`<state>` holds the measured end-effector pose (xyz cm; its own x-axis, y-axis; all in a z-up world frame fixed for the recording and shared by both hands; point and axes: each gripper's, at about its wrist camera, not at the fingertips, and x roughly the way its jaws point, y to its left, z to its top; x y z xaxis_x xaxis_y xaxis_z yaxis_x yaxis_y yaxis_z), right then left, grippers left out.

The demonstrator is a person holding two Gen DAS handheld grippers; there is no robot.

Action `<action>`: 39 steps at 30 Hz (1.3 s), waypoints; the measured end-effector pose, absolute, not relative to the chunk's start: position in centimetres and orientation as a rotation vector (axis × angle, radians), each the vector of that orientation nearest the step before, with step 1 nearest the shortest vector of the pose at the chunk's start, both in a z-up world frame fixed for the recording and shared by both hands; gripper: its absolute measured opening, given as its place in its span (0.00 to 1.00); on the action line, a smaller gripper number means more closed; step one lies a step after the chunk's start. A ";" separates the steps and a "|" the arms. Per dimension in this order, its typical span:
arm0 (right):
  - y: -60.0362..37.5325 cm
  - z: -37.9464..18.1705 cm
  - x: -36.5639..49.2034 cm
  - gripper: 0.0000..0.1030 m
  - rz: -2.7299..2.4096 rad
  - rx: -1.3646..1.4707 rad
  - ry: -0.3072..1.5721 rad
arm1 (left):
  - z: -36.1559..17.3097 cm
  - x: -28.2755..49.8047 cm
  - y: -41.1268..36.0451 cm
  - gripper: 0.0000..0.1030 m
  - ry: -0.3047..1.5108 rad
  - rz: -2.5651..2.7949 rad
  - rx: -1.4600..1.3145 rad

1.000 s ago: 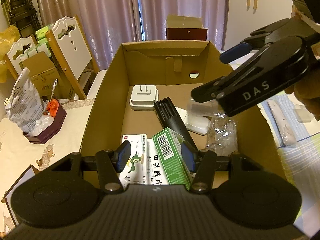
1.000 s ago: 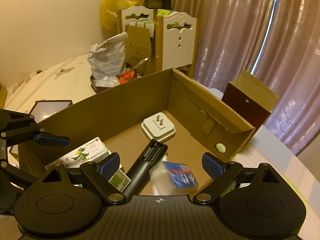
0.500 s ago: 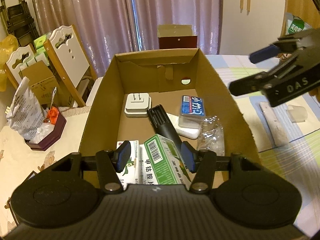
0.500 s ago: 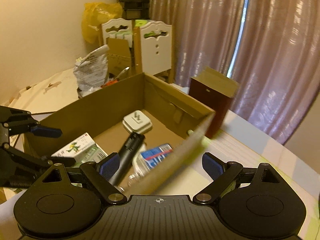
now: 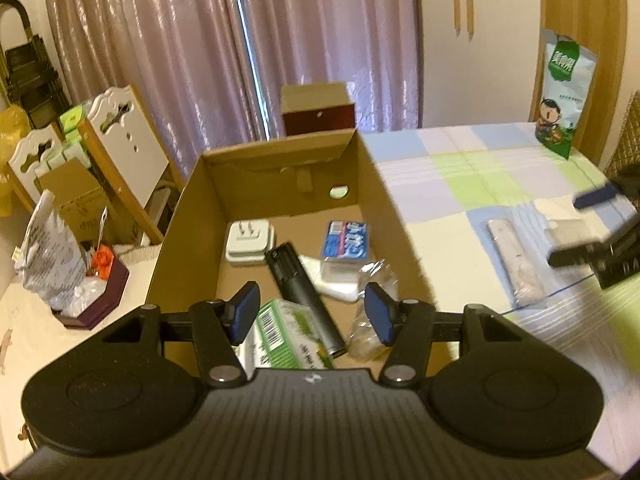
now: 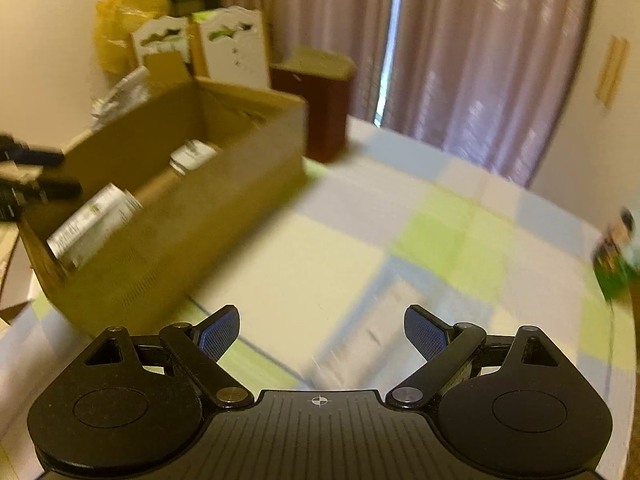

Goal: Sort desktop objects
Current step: 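Move both tools back toward the white stick and clear cup on the table, then grasp the white wrapped stick with the left tool while the right tool grasps the clear cup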

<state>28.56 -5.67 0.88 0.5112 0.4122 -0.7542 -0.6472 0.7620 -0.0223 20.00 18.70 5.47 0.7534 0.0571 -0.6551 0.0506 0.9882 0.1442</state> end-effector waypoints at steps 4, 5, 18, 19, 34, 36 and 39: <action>-9.8 0.0 27.8 0.89 0.589 -0.301 0.853 | 6.3 20.3 16.5 0.60 0.690 -0.026 0.175; -10.8 -0.1 27.6 0.89 0.574 -0.298 0.860 | 6.4 20.4 15.9 0.62 0.684 -0.035 0.180; -18.3 -0.8 26.8 0.89 0.470 -0.257 0.902 | 5.9 22.0 7.4 0.80 0.670 -0.165 0.215; -18.6 -0.9 26.9 0.89 0.465 -0.255 0.904 | 5.6 22.1 6.9 0.80 0.675 -0.172 0.216; -19.5 -3.4 31.6 0.89 0.305 -0.002 0.922 | 1.0 24.1 2.8 0.85 0.793 -0.247 0.253; -19.3 -3.8 32.7 0.89 0.280 0.049 0.916 | 0.3 24.6 2.5 0.85 0.807 -0.259 0.255; -19.0 -4.6 34.5 0.89 0.237 0.111 0.907 | -0.8 25.5 2.3 0.85 0.826 -0.272 0.251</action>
